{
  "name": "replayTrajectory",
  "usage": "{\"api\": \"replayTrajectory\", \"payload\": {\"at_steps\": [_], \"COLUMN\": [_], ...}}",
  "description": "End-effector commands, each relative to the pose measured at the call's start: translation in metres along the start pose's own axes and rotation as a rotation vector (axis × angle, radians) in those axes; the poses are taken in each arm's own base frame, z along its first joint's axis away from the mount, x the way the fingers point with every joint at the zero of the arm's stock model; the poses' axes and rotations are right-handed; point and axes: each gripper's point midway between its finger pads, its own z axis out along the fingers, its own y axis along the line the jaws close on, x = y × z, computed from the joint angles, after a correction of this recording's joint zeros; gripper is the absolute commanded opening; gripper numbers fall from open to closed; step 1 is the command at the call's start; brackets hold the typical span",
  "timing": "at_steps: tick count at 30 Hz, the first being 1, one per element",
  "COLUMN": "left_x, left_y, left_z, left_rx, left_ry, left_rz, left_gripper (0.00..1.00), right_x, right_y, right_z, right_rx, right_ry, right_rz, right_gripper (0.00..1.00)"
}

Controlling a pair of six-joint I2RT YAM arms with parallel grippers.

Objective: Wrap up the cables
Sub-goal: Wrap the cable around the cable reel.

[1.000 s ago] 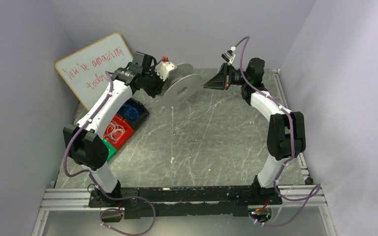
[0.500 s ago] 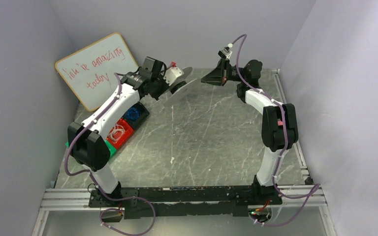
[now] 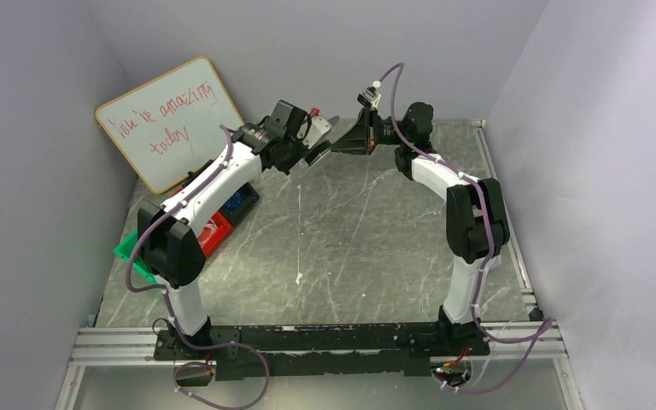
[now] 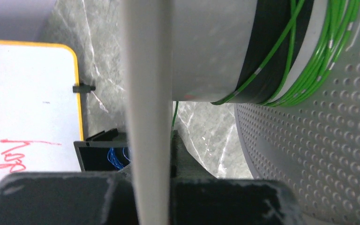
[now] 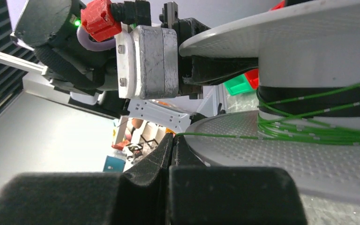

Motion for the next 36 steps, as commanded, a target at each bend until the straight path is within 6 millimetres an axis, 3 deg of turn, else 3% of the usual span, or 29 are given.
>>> {"api": "replayTrajectory", "payload": {"at_steps": [1,5,10,15,24,36], "left_x": [-0.014,-0.010,-0.001,0.009,0.000,-0.004], "left_y": [0.009,0.007,0.001,-0.013,-0.027,-0.037], "left_z": [0.000,0.004,0.013,0.025,0.038,0.047], "left_rx": [-0.071,-0.079,-0.087,-0.070,-0.018,0.011], "left_ry": [-0.013,0.020,0.084,0.133,0.133,0.147], "left_rz": [-0.101,-0.145,-0.223,-0.281,-0.365,-0.407], "left_gripper": [0.02,0.02,0.02,0.02,0.02,0.02], "right_x": [0.003,0.003,0.003,0.008,0.051,0.054], "right_y": [0.019,0.006,-0.020,-0.020,-0.017,-0.032], "right_z": [0.014,0.017,0.018,0.022,0.057,0.064], "right_rx": [0.010,0.079,0.287,0.324,0.232,0.368], "right_ry": [0.026,0.019,0.035,0.054,0.194,0.220], "right_rz": [-0.149,-0.222,-0.303,-0.358,-0.371,-0.485], "right_gripper": [0.00,0.00,0.00,0.02,0.04,0.05]}}
